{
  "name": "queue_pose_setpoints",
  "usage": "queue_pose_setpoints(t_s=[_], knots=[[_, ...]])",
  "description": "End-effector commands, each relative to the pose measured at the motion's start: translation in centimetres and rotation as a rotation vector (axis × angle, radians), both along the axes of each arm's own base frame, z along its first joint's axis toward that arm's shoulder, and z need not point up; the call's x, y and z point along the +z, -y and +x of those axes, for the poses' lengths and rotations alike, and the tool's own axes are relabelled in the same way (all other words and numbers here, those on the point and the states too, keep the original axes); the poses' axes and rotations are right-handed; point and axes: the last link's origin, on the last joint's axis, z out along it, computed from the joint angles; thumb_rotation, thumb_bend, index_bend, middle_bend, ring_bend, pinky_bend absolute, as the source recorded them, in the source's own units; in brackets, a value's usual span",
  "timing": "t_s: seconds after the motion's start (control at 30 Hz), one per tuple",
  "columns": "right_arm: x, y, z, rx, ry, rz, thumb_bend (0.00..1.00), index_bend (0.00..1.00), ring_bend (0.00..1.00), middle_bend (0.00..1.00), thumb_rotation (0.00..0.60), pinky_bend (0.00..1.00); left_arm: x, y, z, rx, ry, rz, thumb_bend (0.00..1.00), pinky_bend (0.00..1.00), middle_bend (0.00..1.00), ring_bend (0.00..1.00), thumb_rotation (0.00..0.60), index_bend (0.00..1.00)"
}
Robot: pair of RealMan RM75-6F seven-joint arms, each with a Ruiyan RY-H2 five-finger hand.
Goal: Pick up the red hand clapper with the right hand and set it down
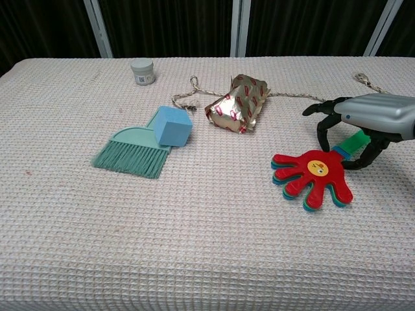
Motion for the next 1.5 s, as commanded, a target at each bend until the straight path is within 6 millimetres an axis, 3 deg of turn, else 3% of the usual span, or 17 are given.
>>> queue_pose_setpoints(t_s=[0.03,0.13,0.23,0.33,0.6,0.8,0.97,1.13,1.5], knots=[[0.3,-0.1,0.2,-0.053,0.152,-0.004,0.29,0.78,0.00,0.17,0.600,0.00,0.0,0.0,0.0,0.000,0.002,-0.002,0.21,0.11,0.03,0.00,0.600,0.07],[0.6,0.1,-0.1,-0.106,0.262,0.001,0.32,0.85,0.03,0.28,0.600,0.00,-0.1,0.0,-0.1,-0.001,0.005,-0.006,0.21,0.11,0.03,0.00,0.600,0.07],[0.6,0.2,-0.6,-0.151,0.351,0.007,0.35,0.93,0.17,0.43,0.600,0.00,-0.1,0.0,-0.1,-0.002,0.008,-0.008,0.21,0.11,0.03,0.00,0.600,0.07],[0.7,0.2,-0.9,-0.203,0.453,0.007,0.38,0.99,0.21,0.46,0.600,0.06,-0.1,0.0,0.0,-0.004,0.010,-0.008,0.21,0.11,0.03,0.00,0.600,0.07],[1.2,0.4,-1.4,-0.345,0.719,0.009,0.45,1.00,0.32,0.51,0.600,0.41,0.0,0.0,0.0,-0.009,0.017,-0.008,0.21,0.12,0.03,0.00,0.600,0.07],[1.4,0.3,-1.7,-0.380,0.800,-0.008,0.50,1.00,0.54,0.62,0.600,0.76,-0.1,0.0,0.0,-0.007,0.019,-0.010,0.21,0.12,0.03,0.00,0.600,0.07],[1.7,0.4,-1.9,-0.389,0.837,-0.023,0.52,1.00,0.69,0.63,0.600,0.92,-0.1,0.1,0.0,-0.007,0.018,-0.012,0.21,0.13,0.03,0.00,0.600,0.07],[1.9,0.2,-1.8,-0.401,0.874,-0.035,0.56,1.00,0.79,0.65,0.600,1.00,-0.2,0.0,-0.1,-0.006,0.019,-0.014,0.21,0.13,0.03,0.00,0.600,0.07],[2.3,-0.2,-1.3,-0.457,1.017,-0.045,0.62,1.00,0.90,0.80,0.600,1.00,-0.3,0.1,-0.1,-0.003,0.019,-0.019,0.21,0.14,0.03,0.00,0.600,0.07]])
